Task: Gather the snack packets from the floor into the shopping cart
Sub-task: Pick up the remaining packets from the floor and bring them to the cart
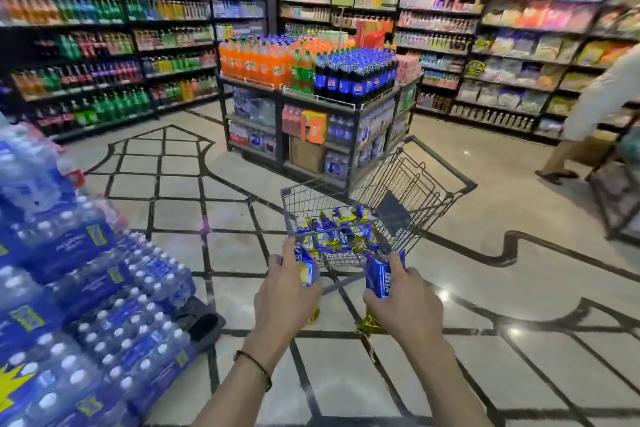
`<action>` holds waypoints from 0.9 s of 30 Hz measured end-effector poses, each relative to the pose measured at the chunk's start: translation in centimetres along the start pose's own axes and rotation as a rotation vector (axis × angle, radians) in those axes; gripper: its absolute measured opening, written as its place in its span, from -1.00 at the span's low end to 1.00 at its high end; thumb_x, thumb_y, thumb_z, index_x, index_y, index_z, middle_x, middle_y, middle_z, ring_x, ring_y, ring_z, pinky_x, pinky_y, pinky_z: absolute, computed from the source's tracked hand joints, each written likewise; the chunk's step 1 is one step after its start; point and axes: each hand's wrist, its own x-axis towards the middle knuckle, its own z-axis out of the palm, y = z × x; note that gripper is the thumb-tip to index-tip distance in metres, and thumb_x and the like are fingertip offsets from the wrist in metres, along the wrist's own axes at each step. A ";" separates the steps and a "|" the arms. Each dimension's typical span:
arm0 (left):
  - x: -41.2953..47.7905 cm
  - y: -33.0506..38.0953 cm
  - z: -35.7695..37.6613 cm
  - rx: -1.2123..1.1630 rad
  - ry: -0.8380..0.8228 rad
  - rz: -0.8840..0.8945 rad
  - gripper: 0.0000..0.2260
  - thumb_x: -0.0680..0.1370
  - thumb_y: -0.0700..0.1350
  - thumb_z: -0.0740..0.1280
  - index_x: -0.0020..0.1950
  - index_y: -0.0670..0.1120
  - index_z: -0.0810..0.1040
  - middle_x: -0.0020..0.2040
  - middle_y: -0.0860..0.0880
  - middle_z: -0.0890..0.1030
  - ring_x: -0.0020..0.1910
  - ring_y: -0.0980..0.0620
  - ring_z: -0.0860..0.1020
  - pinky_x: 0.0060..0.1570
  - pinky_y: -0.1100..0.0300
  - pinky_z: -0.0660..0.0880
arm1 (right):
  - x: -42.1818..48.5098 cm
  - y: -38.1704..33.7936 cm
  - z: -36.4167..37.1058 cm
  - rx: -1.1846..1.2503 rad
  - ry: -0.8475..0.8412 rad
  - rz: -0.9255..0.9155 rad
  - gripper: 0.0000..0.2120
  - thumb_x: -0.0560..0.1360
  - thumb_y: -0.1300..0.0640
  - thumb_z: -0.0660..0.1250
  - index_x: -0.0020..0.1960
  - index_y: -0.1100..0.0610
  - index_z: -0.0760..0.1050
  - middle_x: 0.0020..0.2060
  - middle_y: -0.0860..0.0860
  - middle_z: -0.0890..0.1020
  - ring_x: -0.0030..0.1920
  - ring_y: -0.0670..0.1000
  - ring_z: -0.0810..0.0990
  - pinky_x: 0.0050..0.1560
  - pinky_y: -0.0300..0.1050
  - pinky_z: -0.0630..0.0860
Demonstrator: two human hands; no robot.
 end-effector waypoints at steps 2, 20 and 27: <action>4.0 0.6 0.8 -0.026 -0.029 0.026 -0.31 0.48 0.10 0.38 0.47 0.20 0.03 0.21 0.00 0.39 0.10 -0.13 0.56 0.03 -0.10 0.55 | 3.6 -0.8 0.9 -0.007 -0.017 0.021 -0.40 0.37 -0.26 0.30 0.31 -0.09 0.19 0.02 0.03 0.58 0.00 0.10 0.60 -0.13 -0.04 0.58; 32.8 6.2 15.5 0.042 -0.205 0.024 -0.22 0.51 0.05 0.41 0.57 0.14 -0.02 0.38 -0.03 0.34 0.26 -0.10 0.50 0.05 0.04 0.47 | 32.1 3.7 11.7 0.097 -0.153 0.116 -0.43 0.44 -0.23 0.34 0.34 -0.11 0.19 0.05 0.02 0.58 0.03 0.08 0.59 -0.12 -0.06 0.52; 43.3 10.3 22.4 0.085 -0.256 -0.113 -0.17 0.48 0.08 0.41 0.59 0.15 -0.06 0.52 -0.10 0.25 0.34 -0.13 0.46 0.15 0.00 0.48 | 45.9 8.0 16.7 0.093 -0.285 0.026 -0.40 0.42 -0.25 0.32 0.34 -0.06 0.20 0.07 0.05 0.57 0.07 0.15 0.60 -0.10 0.02 0.54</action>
